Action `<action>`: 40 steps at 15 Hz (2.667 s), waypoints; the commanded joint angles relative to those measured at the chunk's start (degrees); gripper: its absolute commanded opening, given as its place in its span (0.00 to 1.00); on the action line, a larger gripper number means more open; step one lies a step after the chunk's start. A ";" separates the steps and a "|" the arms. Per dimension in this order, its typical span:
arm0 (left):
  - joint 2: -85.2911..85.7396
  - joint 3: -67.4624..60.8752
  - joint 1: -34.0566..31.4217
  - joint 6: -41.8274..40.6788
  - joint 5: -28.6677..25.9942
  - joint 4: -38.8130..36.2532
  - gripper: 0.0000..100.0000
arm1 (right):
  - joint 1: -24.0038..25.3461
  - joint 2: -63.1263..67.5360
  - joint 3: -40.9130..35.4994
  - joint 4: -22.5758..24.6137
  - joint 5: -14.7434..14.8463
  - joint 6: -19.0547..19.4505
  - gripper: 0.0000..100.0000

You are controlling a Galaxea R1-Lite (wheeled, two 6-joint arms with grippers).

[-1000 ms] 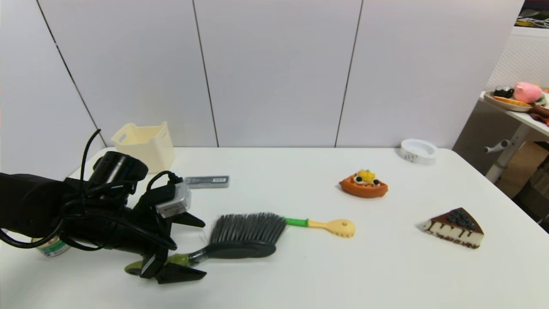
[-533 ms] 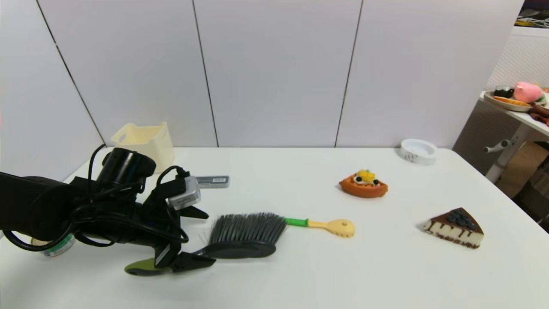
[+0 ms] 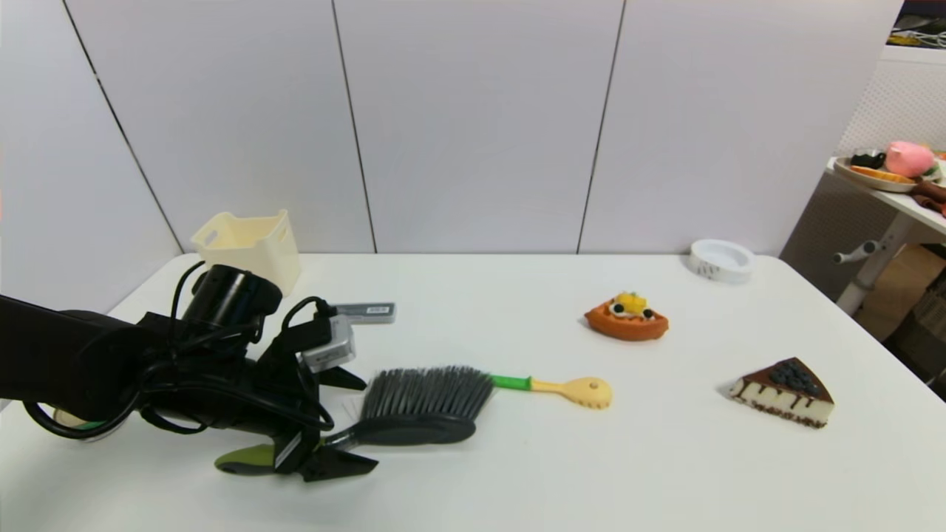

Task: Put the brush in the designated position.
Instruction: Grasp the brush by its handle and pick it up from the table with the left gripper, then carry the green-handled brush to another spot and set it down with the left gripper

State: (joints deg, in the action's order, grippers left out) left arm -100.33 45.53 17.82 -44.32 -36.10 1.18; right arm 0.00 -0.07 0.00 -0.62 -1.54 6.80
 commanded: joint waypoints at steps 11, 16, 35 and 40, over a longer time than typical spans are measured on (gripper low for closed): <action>-2.50 0.61 1.07 -0.41 -0.11 -0.04 1.00 | 0.00 0.07 -0.09 0.01 -0.05 0.05 1.00; -2.33 1.05 1.07 -0.24 -0.11 -0.57 0.00 | 0.00 0.07 -0.09 0.01 -0.05 0.05 1.00; 10.68 5.01 -6.05 2.23 1.03 -2.85 0.00 | 0.00 0.07 -0.09 0.01 -0.05 0.05 1.00; 5.32 10.02 -19.84 -13.59 -0.55 -2.41 0.00 | 0.00 0.07 -0.09 0.01 -0.05 0.05 1.00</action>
State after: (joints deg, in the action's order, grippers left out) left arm -91.37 52.66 4.96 -50.41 -35.13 -1.21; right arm 0.00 -0.07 0.00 -0.62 -1.54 6.78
